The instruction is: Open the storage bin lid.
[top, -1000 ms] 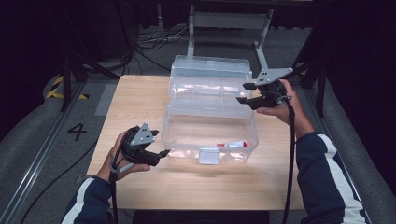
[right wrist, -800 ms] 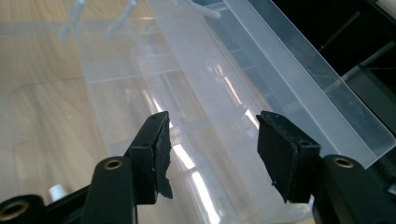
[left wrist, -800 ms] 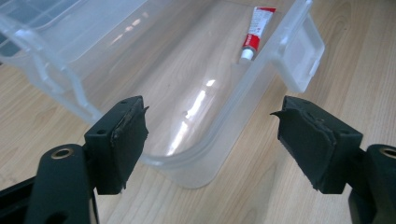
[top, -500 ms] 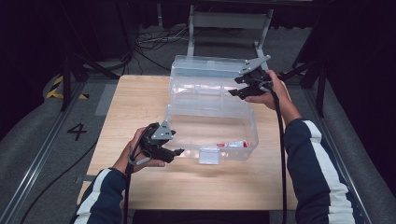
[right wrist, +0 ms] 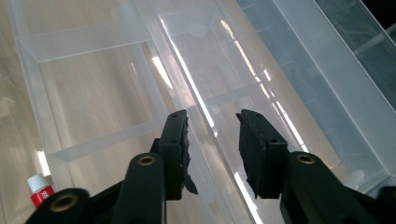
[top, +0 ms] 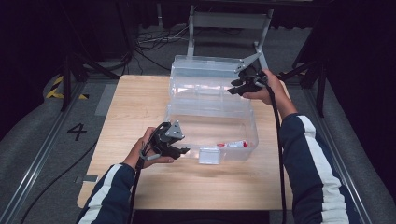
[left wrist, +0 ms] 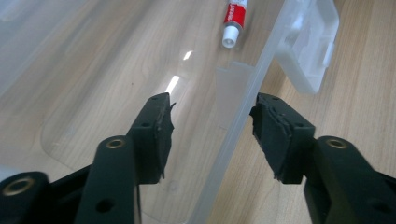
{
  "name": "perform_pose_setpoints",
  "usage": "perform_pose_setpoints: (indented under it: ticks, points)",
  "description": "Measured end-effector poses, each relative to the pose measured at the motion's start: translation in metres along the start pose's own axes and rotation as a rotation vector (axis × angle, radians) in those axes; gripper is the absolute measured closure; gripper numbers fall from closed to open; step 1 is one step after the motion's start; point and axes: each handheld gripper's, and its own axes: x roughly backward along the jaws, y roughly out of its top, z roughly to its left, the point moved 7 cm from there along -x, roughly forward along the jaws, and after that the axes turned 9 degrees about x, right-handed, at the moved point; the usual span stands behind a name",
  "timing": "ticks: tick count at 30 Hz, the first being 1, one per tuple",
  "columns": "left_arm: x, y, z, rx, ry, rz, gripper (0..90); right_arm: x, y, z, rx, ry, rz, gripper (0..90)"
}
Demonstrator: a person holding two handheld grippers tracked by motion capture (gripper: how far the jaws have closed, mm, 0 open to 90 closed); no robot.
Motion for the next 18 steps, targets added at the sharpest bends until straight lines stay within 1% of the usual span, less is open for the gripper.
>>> perform_pose_setpoints:
  ticks: [1,3,4,5,6,7,9,10,11,12,15,17,18]
  points:
    - [0.0,0.001,0.0,-0.011,0.01,0.002,50.2,0.0,0.001,0.0,0.004,0.004,0.0,66.5]
    - [0.0,0.002,-0.001,-0.016,-0.001,0.001,53.5,0.0,0.003,0.001,0.016,0.009,0.006,70.7]
    - [0.0,0.002,-0.001,-0.026,-0.005,0.006,55.9,-0.001,0.004,0.002,0.021,0.014,0.001,72.3]
    - [-0.001,0.002,-0.002,-0.036,-0.001,0.017,57.9,-0.001,0.005,0.003,0.025,0.015,0.002,72.6]
    - [-0.002,0.002,-0.003,-0.058,0.002,0.037,61.6,-0.002,0.005,0.003,0.027,0.017,0.007,73.0]
    - [-0.003,0.002,-0.005,-0.072,0.0,0.044,64.1,-0.003,0.006,0.003,0.035,0.016,0.008,73.4]
    - [-0.006,0.002,-0.008,-0.099,-0.006,0.055,70.7,-0.003,0.008,0.003,0.041,0.022,0.025,74.3]
    - [-0.006,0.002,-0.008,-0.099,-0.006,0.055,72.4,-0.003,0.008,0.003,0.041,0.022,0.025,74.3]
    - [-0.008,0.002,-0.009,-0.118,0.011,0.059,72.4,-0.004,0.009,0.003,0.049,0.023,0.034,74.9]
    - [-0.008,0.003,-0.01,-0.123,0.012,0.064,72.4,-0.004,0.01,0.003,0.073,0.018,0.056,75.1]
    - [-0.008,0.004,-0.009,-0.113,-0.003,0.071,73.6,-0.005,0.014,0.005,0.118,0.013,0.105,76.9]
    - [-0.008,0.004,-0.009,-0.099,-0.008,0.073,73.8,-0.005,0.016,0.006,0.131,0.02,0.136,78.0]
    - [-0.008,0.004,-0.009,-0.093,-0.009,0.072,73.8,-0.006,0.018,0.006,0.152,0.022,0.159,79.0]
